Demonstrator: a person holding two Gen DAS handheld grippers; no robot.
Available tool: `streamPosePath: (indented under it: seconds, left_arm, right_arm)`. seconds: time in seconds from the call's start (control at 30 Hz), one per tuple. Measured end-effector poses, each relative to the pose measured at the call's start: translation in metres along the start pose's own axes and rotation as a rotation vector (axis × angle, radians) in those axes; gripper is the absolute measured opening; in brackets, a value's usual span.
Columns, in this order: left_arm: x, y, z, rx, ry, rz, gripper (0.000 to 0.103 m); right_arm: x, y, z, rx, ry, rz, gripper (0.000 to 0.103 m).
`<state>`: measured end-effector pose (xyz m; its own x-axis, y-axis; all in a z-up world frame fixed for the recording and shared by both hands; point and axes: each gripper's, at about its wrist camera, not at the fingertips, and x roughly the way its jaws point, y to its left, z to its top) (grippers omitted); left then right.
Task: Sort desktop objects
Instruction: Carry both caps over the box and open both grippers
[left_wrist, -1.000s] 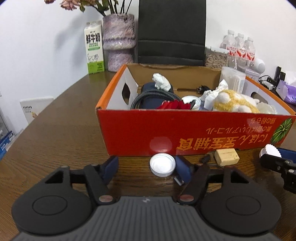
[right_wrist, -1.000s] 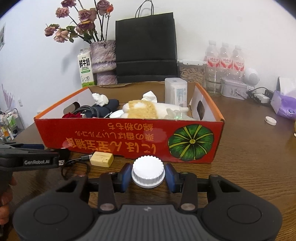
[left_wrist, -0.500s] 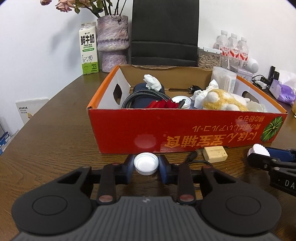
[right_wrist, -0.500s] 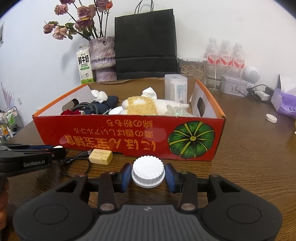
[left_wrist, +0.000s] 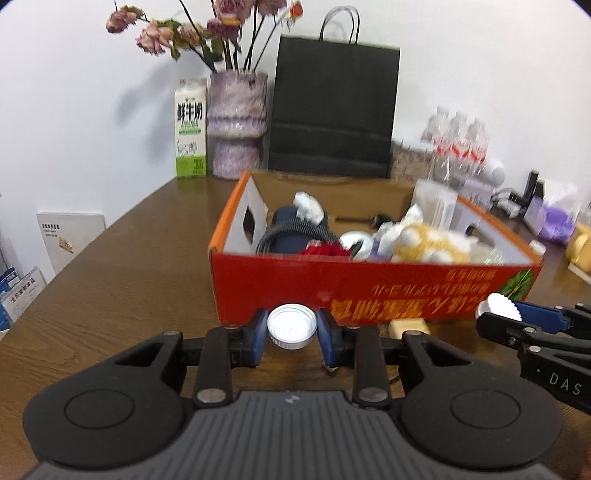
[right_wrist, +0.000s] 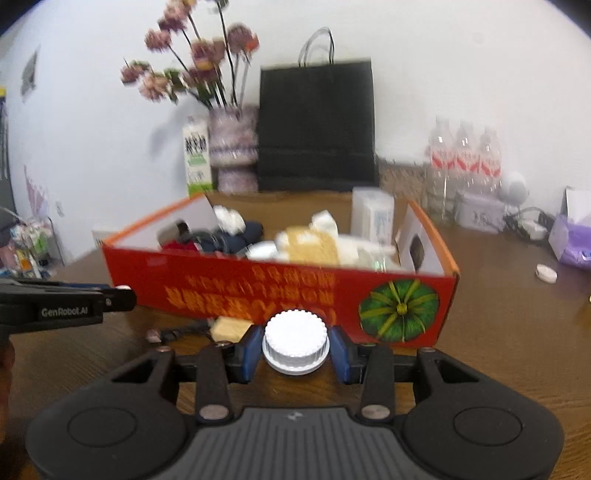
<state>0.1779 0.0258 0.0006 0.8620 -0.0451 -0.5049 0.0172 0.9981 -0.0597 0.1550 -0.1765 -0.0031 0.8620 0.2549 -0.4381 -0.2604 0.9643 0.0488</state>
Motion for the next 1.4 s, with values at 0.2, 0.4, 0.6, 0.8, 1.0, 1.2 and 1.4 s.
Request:
streamPosePath:
  seconds: [0.2, 0.4, 0.6, 0.8, 1.0, 1.2, 1.4]
  left_arm:
    - [-0.023, -0.007, 0.025, -0.006, -0.105, -0.039, 0.029]
    - [-0.024, -0.021, 0.053, 0.008, -0.176, -0.041, 0.029]
    - [-0.003, -0.034, 0.073, 0.006, -0.208, -0.046, 0.029]
    - [0.037, -0.04, 0.084, 0.015, -0.205, -0.041, 0.029]
    - [0.08, -0.039, 0.07, 0.046, -0.174, -0.003, 0.03]
    - [0.092, -0.037, 0.062, 0.077, -0.163, 0.056, 0.03]
    - [0.095, -0.046, 0.057, 0.128, -0.175, 0.069, 0.03]
  right_arm:
    - [-0.02, -0.001, 0.03, 0.0, -0.104, 0.011, 0.039]
    - [-0.016, -0.005, 0.062, 0.016, -0.163, 0.0, 0.039]
    - [0.006, -0.008, 0.085, 0.01, -0.187, -0.021, 0.039]
    - [0.05, -0.016, 0.102, 0.023, -0.166, -0.039, 0.039]
    - [0.093, -0.028, 0.089, 0.059, -0.116, -0.028, 0.039]
    - [0.108, -0.038, 0.079, 0.089, -0.1, -0.041, 0.039]
    - [0.107, -0.031, 0.077, 0.058, -0.106, -0.045, 0.039]
